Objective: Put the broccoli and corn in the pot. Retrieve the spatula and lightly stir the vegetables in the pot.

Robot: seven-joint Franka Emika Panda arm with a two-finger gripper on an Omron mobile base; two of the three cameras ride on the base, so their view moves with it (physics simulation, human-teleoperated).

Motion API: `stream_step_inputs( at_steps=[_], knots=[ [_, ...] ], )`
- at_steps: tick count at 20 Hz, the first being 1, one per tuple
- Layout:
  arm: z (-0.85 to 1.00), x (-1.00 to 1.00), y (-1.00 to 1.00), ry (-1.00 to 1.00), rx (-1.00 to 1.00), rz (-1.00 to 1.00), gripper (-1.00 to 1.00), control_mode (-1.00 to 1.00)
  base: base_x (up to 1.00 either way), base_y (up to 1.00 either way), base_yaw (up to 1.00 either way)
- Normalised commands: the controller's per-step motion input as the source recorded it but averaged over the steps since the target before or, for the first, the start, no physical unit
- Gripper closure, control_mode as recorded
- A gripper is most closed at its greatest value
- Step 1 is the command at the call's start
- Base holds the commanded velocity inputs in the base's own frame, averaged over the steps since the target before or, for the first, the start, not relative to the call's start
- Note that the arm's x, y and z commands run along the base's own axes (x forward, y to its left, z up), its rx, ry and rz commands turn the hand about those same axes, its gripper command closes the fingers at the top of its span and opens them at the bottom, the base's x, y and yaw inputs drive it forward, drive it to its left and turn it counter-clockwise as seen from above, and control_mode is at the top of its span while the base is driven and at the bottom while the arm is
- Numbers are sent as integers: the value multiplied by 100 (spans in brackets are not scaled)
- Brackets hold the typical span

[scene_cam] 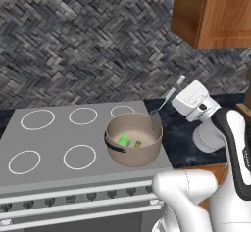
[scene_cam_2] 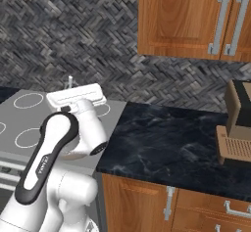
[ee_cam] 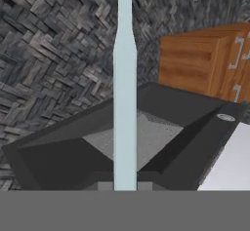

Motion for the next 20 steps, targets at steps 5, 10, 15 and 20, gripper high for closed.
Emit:
stream_step_inputs(
  at_steps=[5,10,15,20],
  knots=[
    [-27,26,18,0,0,0,100,-100,0,0,0],
    [-28,18,29,7,0,0,100,-100,0,0,0],
    [-19,23,17,7,0,0,100,-100,0,0,0],
    [-21,20,23,10,0,0,100,-100,0,0,0]
  ],
)
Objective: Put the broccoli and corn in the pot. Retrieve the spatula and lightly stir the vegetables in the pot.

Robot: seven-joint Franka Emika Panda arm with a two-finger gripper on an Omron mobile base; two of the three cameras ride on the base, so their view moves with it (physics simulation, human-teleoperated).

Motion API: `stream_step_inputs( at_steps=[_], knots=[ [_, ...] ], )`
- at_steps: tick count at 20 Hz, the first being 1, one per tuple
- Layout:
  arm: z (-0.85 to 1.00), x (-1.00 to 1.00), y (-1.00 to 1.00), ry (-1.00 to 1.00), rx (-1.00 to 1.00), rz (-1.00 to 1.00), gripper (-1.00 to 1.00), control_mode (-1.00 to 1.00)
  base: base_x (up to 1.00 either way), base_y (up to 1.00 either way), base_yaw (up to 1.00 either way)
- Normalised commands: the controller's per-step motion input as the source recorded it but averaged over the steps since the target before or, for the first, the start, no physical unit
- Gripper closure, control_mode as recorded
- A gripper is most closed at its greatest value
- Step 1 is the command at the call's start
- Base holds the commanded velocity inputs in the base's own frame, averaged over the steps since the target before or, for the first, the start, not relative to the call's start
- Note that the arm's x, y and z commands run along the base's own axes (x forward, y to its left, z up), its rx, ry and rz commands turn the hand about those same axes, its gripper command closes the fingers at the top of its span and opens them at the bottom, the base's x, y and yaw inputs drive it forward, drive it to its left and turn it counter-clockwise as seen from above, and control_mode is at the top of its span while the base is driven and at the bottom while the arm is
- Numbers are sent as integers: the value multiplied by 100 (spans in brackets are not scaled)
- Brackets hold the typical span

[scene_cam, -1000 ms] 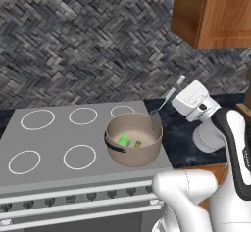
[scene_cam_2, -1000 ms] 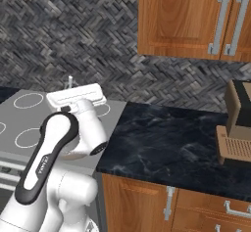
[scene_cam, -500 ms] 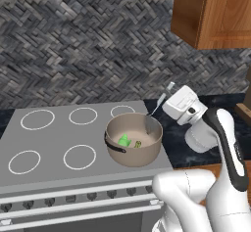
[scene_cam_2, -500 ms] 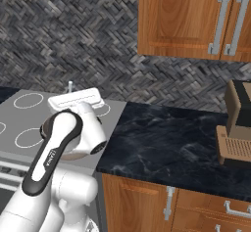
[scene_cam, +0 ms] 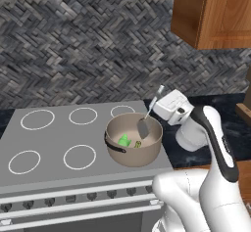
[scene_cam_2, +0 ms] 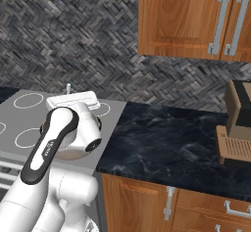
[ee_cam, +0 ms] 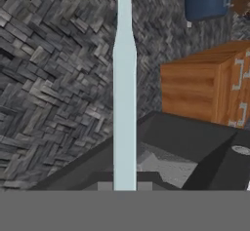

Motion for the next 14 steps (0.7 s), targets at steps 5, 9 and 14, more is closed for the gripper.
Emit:
stream_step_inputs(
  at_steps=[5,9,14],
  knots=[
    [-22,20,24,7,0,0,100,-100,0,0,0],
    [-25,20,20,0,-5,0,100,-100,0,0,0],
    [-32,2,0,0,-14,0,100,-100,0,0,0]
  ],
)
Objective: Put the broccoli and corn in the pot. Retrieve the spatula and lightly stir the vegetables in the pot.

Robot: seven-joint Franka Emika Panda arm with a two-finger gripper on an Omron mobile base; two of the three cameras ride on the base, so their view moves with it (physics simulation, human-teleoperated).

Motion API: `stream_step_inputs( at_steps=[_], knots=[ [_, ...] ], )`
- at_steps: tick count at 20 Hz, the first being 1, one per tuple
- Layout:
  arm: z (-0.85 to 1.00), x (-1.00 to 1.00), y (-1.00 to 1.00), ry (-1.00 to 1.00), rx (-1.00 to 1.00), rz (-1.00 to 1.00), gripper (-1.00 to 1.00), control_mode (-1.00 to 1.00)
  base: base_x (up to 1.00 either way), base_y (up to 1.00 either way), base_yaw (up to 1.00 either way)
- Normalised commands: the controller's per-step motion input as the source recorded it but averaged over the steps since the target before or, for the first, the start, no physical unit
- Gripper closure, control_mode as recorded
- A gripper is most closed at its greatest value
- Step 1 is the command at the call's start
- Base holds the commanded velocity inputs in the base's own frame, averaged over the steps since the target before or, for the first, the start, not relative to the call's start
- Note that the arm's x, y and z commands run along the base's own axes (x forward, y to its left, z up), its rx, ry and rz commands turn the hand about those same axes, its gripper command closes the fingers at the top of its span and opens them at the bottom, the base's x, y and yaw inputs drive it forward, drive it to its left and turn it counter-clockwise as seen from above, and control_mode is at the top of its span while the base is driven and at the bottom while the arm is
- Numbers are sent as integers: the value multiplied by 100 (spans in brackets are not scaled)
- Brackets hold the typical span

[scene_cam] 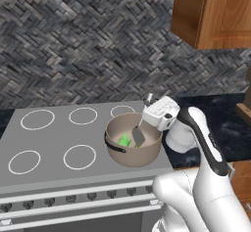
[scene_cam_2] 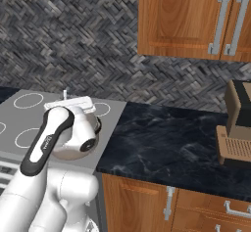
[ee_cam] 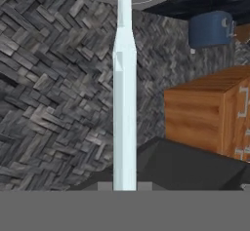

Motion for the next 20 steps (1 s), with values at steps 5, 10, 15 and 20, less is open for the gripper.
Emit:
stream_step_inputs(
  at_steps=[5,10,15,20],
  knots=[
    [-18,17,-11,0,-13,0,100,-100,0,0,0],
    [-23,45,-2,0,-5,0,100,-100,0,0,0],
    [-30,46,25,-3,0,0,100,-100,0,0,0],
    [-26,45,42,-5,0,0,100,-100,0,0,0]
  ],
)
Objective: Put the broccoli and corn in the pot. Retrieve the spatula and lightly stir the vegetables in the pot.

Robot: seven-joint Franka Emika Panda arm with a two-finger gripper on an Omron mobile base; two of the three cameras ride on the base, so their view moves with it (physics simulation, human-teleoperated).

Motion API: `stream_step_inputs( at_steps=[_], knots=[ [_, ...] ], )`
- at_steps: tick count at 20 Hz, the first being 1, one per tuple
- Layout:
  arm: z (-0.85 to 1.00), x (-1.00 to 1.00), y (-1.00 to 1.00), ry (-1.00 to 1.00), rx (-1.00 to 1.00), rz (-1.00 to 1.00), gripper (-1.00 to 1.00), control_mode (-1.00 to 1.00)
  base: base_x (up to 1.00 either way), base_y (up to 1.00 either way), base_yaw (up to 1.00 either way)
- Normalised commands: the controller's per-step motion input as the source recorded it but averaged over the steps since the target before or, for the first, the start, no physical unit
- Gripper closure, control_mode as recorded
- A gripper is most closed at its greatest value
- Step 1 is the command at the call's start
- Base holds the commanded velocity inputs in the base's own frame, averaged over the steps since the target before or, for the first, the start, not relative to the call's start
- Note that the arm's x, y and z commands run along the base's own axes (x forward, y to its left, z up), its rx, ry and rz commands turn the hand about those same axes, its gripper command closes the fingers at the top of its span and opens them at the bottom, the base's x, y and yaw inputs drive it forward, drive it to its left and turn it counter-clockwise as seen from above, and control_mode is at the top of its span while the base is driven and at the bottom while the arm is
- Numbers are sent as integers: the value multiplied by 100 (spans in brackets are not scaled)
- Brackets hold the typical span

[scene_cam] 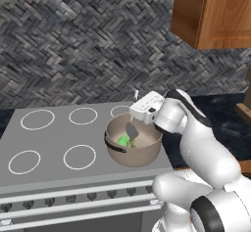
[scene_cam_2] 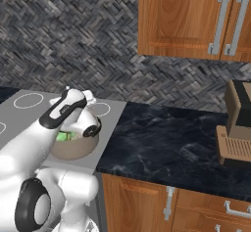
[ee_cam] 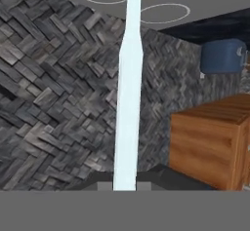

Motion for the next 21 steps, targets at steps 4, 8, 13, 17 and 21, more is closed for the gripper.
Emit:
stream_step_inputs(
  at_steps=[4,8,13,17,21],
  knots=[
    [-38,19,49,-1,0,0,100,-100,0,0,0],
    [-31,0,18,0,0,0,100,-100,0,0,0],
    [-26,-4,14,3,0,0,100,-100,0,0,0],
    [-4,-23,-7,18,0,0,100,-100,0,0,0],
    [24,-42,0,39,1,0,100,-100,0,0,0]
  ],
)
